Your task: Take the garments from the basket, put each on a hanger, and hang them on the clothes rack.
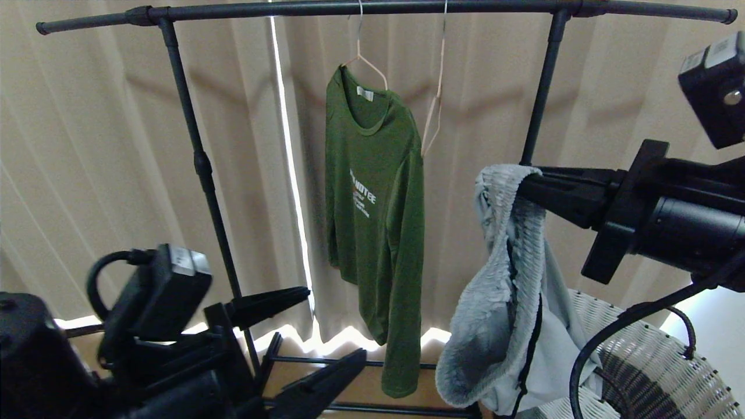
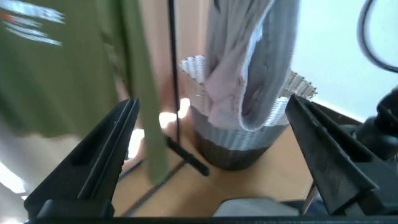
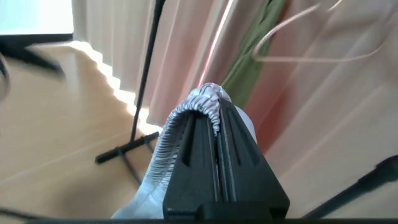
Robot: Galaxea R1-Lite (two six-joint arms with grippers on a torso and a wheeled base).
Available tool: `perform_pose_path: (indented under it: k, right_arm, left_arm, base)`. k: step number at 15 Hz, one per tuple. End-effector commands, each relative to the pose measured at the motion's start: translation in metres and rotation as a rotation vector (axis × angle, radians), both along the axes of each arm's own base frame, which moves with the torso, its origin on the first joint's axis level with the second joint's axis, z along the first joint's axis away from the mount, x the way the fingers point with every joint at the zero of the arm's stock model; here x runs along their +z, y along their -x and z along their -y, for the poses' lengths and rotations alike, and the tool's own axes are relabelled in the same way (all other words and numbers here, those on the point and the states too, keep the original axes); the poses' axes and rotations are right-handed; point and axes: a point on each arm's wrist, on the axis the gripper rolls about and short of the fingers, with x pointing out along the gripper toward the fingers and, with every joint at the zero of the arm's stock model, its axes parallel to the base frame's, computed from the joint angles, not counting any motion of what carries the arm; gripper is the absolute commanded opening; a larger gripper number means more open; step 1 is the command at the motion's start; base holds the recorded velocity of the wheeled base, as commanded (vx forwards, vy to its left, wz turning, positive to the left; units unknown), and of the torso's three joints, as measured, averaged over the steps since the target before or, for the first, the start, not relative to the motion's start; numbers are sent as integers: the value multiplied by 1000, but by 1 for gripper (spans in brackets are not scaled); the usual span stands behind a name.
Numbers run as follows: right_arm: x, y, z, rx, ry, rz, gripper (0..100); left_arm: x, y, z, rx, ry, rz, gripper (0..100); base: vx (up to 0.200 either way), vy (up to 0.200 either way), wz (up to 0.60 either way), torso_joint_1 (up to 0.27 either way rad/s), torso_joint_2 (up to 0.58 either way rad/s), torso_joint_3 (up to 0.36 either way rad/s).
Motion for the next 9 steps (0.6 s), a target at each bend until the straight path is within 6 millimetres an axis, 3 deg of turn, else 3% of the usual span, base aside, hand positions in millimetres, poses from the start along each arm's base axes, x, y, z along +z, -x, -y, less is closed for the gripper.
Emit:
perform_pose_path:
  k: [1,5,9]
  right_arm:
    - [2,3,-1,14,-8,12,0]
    - [4,11,-4,47,-18,20,0]
    - [7,17,-4,69,-30,32,0]
  left_arm:
    - [-50,-9,56,-53,-78,-109,100]
    - [-82,-23,96,-24,-60,-109,100]
    - [-94,-37,105,3,-72,-124,100]
  base:
    - [0,0,0,0,0,0]
    - [0,0,0,0,0,0]
    - [0,0,0,0,0,0]
